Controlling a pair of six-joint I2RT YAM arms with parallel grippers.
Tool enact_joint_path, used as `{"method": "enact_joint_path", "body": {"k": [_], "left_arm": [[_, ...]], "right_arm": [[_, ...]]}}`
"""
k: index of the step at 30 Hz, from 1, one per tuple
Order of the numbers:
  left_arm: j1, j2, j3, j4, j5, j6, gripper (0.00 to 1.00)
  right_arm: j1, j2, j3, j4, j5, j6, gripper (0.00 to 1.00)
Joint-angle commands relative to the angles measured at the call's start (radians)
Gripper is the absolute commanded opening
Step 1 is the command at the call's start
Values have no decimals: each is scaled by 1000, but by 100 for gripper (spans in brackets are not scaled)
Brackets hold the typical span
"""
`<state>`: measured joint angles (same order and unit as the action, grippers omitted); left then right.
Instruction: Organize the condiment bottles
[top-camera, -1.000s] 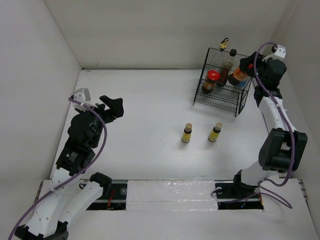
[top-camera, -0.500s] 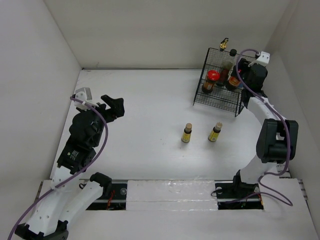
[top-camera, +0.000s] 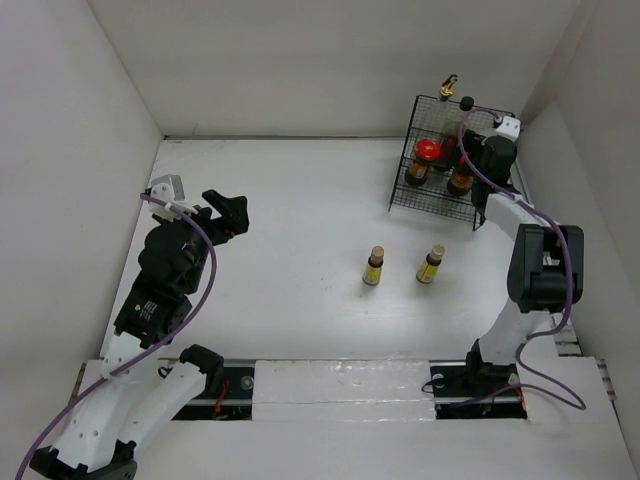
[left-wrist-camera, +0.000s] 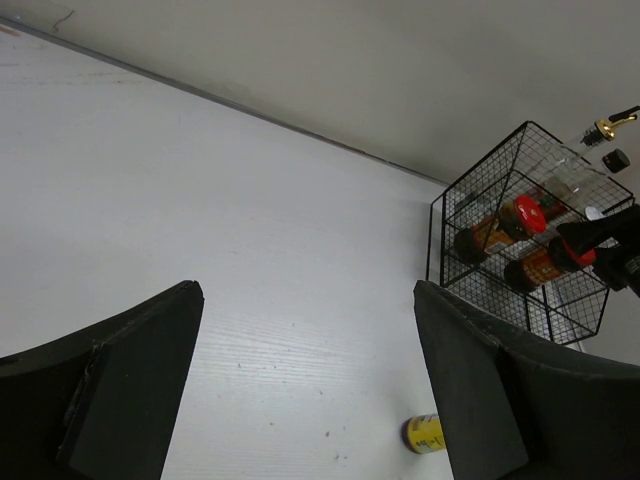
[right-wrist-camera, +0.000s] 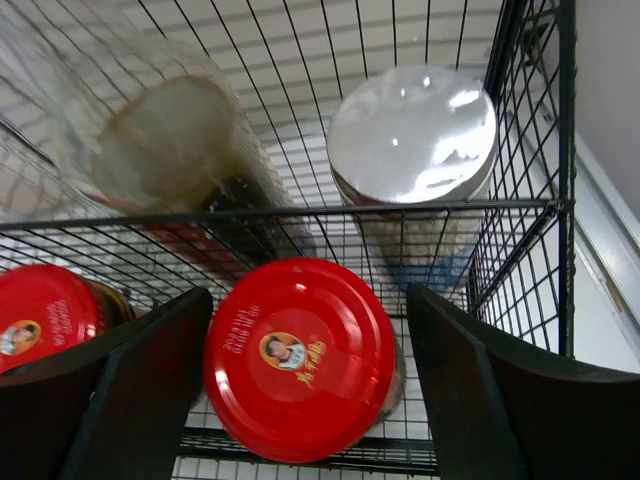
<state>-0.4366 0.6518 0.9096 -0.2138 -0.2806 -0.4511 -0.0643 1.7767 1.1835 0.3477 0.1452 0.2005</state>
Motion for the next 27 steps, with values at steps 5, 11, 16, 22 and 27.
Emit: {"method": "enact_joint_path", "body": {"k": [5, 11, 16, 22, 27], "left_arm": [[6, -12, 9, 44, 8, 14, 82], [6, -12, 9, 44, 17, 14, 82], [6, -12, 9, 44, 26, 14, 82], [6, -12, 9, 44, 26, 14, 82], [6, -12, 9, 44, 26, 14, 82]], "right_arm": [[15, -86, 90, -19, 19, 20, 92], [49, -262, 42, -64, 28, 20, 97], [174, -396, -68, -92, -103, 56, 77], [455, -537, -292, -76, -130, 79, 5], [628, -678, -439, -177, -141, 48, 77]]}}
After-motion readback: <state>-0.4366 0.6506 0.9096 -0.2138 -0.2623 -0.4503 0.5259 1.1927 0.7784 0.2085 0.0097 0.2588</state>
